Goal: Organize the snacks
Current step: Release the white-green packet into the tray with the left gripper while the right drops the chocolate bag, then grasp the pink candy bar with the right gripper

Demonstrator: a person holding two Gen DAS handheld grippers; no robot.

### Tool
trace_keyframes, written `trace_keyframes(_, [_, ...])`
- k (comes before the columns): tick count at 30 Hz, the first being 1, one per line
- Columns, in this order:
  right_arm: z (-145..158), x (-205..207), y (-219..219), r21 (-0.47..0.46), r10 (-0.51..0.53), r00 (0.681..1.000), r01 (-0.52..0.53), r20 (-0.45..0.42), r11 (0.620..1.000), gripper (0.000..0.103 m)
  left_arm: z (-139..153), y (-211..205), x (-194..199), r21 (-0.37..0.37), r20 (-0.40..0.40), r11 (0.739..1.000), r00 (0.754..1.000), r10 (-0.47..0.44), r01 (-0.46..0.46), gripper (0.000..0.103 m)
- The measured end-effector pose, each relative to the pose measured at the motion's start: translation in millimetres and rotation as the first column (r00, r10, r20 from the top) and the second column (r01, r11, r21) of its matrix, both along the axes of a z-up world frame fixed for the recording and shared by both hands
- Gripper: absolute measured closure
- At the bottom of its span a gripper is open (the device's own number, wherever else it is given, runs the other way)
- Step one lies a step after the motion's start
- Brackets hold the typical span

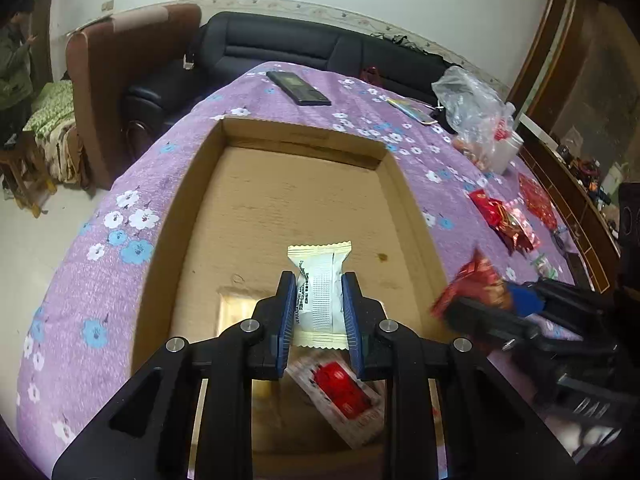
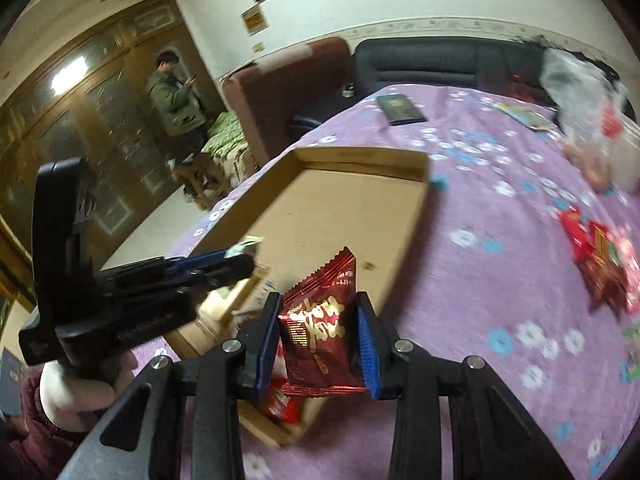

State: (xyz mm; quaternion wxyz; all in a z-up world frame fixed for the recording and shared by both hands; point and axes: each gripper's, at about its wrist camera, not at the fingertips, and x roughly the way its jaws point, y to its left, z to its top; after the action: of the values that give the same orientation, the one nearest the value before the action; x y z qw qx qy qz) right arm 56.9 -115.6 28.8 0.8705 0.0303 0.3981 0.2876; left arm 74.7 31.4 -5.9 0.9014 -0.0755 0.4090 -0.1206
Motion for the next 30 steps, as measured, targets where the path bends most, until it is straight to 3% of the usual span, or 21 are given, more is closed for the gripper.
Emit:
trace_keyframes(12, [-27.2, 35.0, 31.8, -0.071, -0.036, 0.999, 0.035, -0.009, 0.997, 0.062, -4.5, 17.3, 22.8, -0.035, -0.015, 0.998, 0.999, 0.044, -0.045, 0.080])
trace_keyframes(24, [-12.5, 18.0, 3.2, -0.013, -0.080, 0.997, 0.080, 0.008, 0.997, 0.061, 21.0, 5.8, -10.5, -0.079, 0.023, 0.997, 0.999, 0.029, -0.027, 0.080])
trace_keyframes(30, [-8.6, -5.0, -38.4, 0.017, -0.129, 0.992, 0.128, 0.013, 0.992, 0.060, 36.2, -8.3, -38.2, -0.183, 0.003, 0.983, 1.000, 0.014, -0.013, 0.080])
